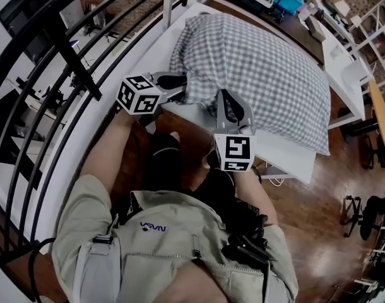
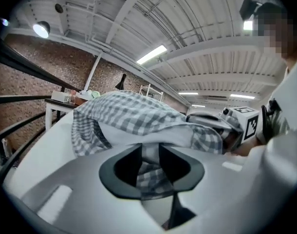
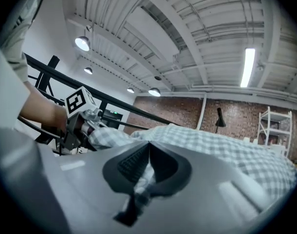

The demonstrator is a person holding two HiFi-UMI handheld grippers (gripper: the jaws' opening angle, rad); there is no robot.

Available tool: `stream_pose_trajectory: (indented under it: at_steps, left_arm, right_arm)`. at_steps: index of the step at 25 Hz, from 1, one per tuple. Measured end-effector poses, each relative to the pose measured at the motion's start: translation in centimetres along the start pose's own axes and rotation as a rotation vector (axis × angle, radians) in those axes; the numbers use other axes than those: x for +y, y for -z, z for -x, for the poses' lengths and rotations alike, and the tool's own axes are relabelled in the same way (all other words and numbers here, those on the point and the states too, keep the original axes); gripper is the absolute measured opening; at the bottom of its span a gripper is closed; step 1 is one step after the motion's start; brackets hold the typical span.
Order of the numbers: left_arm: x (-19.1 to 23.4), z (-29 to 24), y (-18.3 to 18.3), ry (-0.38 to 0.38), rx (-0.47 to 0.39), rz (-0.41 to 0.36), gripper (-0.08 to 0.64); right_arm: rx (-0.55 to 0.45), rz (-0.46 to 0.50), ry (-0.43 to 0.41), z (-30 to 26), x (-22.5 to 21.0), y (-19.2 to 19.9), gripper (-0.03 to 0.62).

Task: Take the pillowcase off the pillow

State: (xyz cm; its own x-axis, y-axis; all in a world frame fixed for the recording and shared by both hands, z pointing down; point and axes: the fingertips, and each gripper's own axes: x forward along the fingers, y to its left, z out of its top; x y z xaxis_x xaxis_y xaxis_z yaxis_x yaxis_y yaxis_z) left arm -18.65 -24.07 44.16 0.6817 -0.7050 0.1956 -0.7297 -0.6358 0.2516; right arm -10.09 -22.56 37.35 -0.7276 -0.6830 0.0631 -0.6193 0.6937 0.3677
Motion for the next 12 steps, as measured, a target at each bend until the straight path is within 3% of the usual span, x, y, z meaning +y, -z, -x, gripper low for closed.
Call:
stream_pose_trajectory:
  at_steps: [4,12]
  left_arm:
    - [-0.5,0.5,0.0,0.043,-0.005,0.02,0.164]
    - [-1.4,2.3,0.1,0.043,0.011,-0.028,0.193]
  right_arm:
    - [0.026,-0.013,0.003,0.5,-0.1,1.2,0.006]
    - [0.005,-0.016,0.006,0.7,-0.1,0.6,0.006]
